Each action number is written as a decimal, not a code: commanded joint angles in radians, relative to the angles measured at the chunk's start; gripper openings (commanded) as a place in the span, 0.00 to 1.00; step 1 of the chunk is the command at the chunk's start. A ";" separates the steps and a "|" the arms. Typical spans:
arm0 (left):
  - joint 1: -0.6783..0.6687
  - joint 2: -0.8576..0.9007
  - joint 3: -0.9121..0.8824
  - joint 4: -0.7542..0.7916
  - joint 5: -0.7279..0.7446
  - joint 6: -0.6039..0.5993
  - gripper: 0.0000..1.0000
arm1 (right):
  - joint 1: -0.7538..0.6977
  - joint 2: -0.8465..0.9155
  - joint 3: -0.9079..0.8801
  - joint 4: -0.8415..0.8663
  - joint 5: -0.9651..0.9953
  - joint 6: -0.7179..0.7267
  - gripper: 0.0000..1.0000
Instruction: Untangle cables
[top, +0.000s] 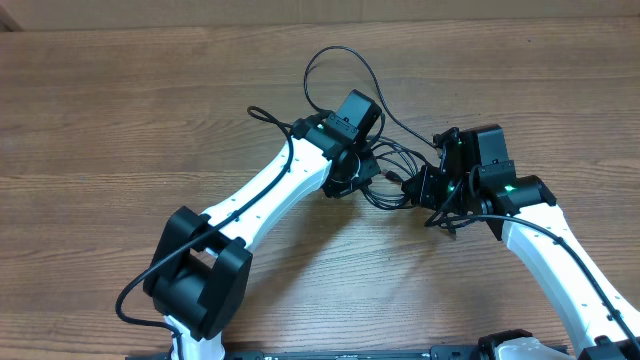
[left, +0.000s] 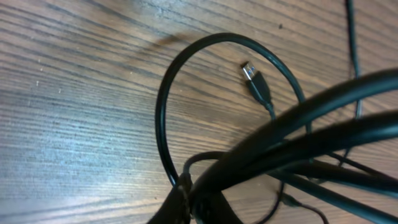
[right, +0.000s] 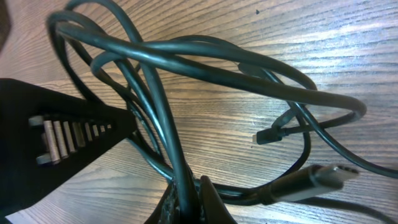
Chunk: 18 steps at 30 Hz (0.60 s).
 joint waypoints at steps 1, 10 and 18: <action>-0.007 0.031 0.009 0.003 -0.032 0.013 0.04 | 0.002 -0.004 0.003 0.005 -0.025 -0.007 0.04; 0.025 -0.024 0.159 -0.025 0.071 0.087 0.04 | 0.002 -0.004 0.003 -0.032 0.077 -0.007 0.04; 0.035 -0.132 0.295 -0.028 0.210 0.323 0.04 | 0.001 -0.004 0.003 -0.093 0.315 0.029 0.04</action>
